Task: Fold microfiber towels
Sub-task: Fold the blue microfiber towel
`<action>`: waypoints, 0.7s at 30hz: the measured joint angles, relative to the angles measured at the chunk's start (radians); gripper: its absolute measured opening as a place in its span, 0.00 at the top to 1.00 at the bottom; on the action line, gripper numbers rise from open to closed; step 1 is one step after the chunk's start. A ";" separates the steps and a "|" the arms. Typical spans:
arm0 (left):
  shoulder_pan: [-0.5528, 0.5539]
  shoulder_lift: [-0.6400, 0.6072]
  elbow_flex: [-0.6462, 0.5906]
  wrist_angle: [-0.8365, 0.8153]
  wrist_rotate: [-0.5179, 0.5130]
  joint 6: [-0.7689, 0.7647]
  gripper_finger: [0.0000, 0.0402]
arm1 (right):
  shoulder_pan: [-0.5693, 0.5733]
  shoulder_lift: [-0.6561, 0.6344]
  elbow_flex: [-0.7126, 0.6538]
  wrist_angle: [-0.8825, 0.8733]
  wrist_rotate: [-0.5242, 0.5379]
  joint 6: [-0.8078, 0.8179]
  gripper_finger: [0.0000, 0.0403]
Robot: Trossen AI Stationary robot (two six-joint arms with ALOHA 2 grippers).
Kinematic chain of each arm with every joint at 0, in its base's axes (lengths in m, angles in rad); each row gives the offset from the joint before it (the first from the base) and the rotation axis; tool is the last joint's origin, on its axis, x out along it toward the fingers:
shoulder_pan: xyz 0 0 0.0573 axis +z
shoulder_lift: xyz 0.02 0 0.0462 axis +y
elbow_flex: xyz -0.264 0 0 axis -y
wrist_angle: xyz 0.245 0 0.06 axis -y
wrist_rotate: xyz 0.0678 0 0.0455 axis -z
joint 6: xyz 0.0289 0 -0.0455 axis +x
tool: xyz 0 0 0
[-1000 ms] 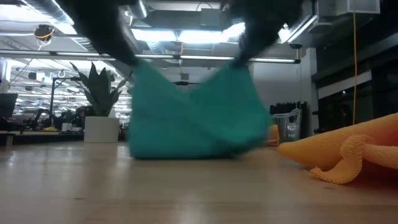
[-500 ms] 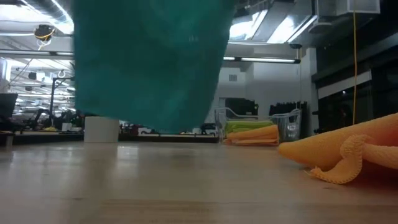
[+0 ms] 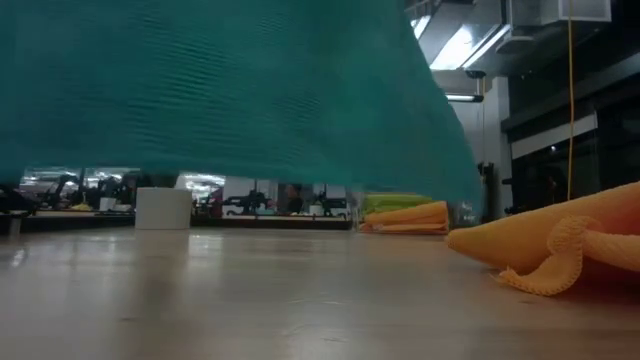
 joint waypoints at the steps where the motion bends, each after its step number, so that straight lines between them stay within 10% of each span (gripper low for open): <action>1: 0.005 0.000 0.000 -0.063 -0.014 -0.024 1.00 | -0.022 0.010 -0.017 0.011 0.000 -0.005 1.00; 7: 0.091 0.039 -0.028 -0.512 -0.028 -0.313 1.00 | -0.155 0.126 -0.196 0.238 0.003 -0.068 1.00; 21: 0.275 0.066 -0.040 -0.768 -0.018 -0.303 1.00 | -0.382 0.280 -0.313 0.691 0.018 -0.348 1.00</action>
